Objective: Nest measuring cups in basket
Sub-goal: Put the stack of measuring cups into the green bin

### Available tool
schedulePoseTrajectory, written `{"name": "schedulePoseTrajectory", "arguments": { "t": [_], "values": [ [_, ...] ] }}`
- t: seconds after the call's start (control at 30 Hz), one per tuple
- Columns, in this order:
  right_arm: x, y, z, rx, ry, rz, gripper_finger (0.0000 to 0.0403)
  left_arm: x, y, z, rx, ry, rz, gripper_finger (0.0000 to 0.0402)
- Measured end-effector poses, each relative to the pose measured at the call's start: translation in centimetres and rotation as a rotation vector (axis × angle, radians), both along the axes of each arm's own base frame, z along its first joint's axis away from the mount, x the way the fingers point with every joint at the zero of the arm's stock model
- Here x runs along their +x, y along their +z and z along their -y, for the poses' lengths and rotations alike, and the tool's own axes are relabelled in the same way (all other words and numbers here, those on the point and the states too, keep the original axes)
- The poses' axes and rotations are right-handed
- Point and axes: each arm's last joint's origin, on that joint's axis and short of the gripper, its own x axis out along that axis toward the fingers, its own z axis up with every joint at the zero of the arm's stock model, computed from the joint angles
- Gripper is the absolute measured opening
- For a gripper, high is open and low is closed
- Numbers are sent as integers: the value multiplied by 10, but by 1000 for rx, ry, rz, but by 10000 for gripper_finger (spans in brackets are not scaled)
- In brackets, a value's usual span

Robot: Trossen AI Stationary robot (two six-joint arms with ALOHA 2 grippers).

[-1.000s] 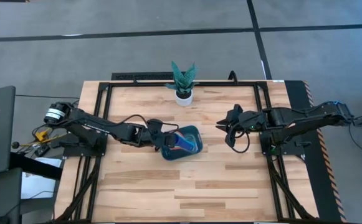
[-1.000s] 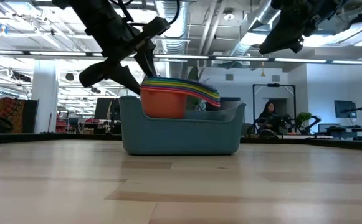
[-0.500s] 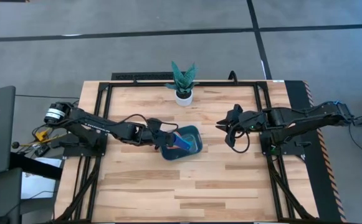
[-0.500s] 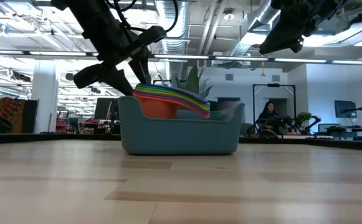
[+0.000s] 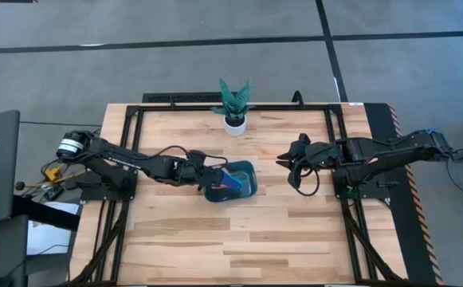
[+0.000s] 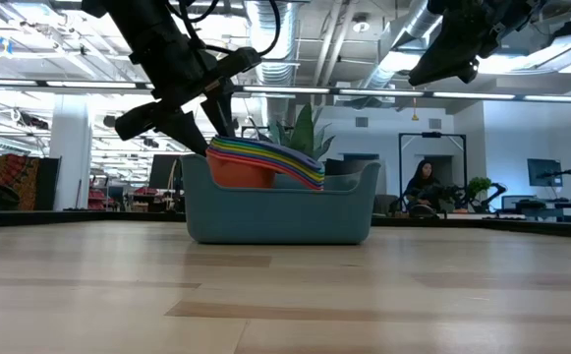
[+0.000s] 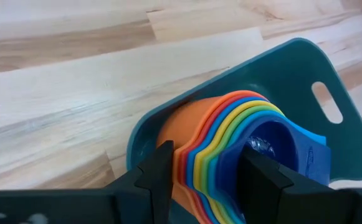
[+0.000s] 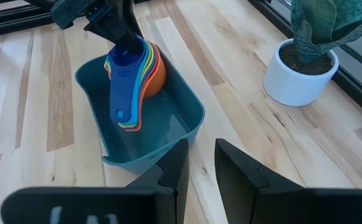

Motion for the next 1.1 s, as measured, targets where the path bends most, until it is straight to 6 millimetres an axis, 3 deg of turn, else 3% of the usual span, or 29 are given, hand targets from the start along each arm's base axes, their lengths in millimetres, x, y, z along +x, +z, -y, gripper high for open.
{"name": "schedulePoseTrajectory", "arguments": {
  "t": [0.57, 1.1],
  "values": [
    [0, 0, -1, 0, 5, 3, 103, -10, -8, -5, -29, 3, -131, 132],
    [0, 0, -3, -11, 0, 1, 103, 0, -2, -14, -37, -16, -42, 132]
  ]
}}
